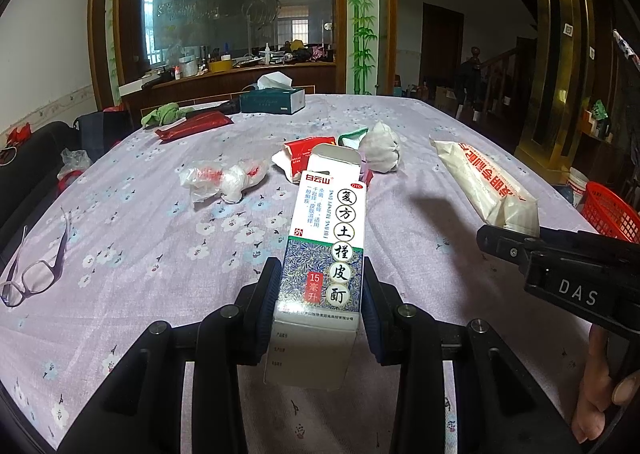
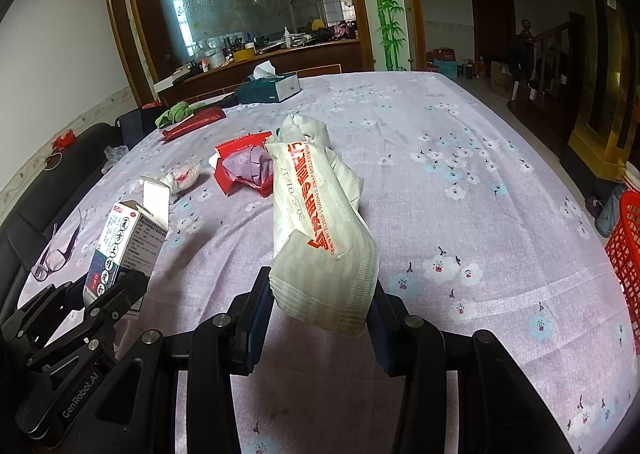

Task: Collect trash
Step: 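Grasp the white wrapped packet with the right gripper while the left gripper holds the box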

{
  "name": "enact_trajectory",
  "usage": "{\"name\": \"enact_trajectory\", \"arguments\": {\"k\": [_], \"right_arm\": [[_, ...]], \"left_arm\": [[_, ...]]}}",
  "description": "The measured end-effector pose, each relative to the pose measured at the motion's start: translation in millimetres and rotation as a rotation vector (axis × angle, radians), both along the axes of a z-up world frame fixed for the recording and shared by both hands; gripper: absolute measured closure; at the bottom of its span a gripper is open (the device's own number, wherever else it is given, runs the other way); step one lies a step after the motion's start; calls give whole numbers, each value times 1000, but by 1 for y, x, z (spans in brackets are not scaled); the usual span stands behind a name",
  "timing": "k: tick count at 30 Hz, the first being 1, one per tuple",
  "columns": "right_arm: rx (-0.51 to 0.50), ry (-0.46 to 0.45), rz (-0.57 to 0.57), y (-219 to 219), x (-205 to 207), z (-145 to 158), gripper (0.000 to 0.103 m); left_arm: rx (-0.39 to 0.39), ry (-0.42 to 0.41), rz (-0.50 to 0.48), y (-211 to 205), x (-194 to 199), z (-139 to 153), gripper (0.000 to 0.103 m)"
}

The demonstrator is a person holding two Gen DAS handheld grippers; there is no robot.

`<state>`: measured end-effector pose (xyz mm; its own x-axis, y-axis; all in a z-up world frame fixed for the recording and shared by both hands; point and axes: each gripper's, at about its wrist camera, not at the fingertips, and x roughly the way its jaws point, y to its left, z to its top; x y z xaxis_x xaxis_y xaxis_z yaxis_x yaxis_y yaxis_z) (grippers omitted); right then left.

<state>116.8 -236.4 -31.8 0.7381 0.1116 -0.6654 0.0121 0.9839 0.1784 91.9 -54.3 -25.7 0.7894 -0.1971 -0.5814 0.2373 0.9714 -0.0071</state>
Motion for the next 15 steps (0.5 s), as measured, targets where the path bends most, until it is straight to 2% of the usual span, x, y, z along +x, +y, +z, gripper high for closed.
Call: {"name": "enact_trajectory", "arguments": {"k": [15], "right_arm": [[-1,0,-3,0,0,0,56]], "left_arm": [[1,-1,-1,-1,-1,-1,67]]}}
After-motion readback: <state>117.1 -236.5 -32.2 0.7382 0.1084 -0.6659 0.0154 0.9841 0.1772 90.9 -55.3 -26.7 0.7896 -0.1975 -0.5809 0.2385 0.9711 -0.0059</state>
